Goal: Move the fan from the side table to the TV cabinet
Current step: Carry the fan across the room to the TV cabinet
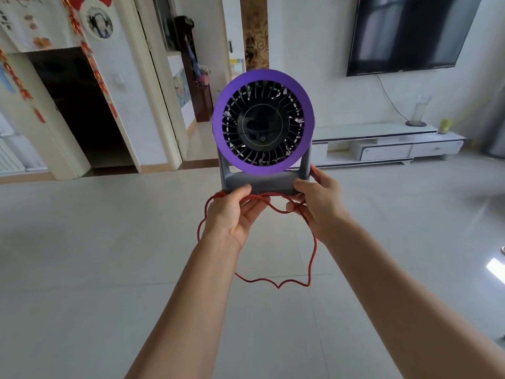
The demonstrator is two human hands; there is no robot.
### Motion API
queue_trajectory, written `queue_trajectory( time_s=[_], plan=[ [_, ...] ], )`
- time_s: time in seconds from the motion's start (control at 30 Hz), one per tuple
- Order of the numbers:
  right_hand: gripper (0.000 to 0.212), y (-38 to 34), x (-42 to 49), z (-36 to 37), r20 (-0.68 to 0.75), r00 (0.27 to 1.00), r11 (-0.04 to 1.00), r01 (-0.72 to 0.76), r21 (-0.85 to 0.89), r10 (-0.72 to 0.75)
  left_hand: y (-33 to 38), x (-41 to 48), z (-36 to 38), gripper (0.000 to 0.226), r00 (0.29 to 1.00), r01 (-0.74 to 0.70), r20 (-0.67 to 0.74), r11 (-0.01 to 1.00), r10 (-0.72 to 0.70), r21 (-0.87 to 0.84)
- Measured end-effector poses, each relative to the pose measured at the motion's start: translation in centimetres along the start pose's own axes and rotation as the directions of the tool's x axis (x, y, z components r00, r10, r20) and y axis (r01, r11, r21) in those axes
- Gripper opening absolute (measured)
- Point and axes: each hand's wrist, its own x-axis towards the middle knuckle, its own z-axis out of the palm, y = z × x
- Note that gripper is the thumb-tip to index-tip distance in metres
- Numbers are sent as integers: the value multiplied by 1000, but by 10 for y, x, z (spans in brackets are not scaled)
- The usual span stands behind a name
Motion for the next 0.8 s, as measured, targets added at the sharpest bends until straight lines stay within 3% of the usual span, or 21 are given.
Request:
queue_trajectory(
  time_s=[0.37, 0.53, 0.8],
  plan=[
    [51, -34, 221, -25, 78, 996, 997, 41, -73, -36, -17, 179, 113, 15, 999, -27, -31, 996, 25, -79],
    [37, -30, 300, -23, 81, 997, 998, 12, -68, -7, -19, 253, 140, 16, 997, -31, -68, 998, 27, -59],
    [42, -18, 441, 4, 81, 997, 999, -1, -40, 5, -8, 401, 166, 16, 998, -5, -67, 999, 2, -39]
  ],
)
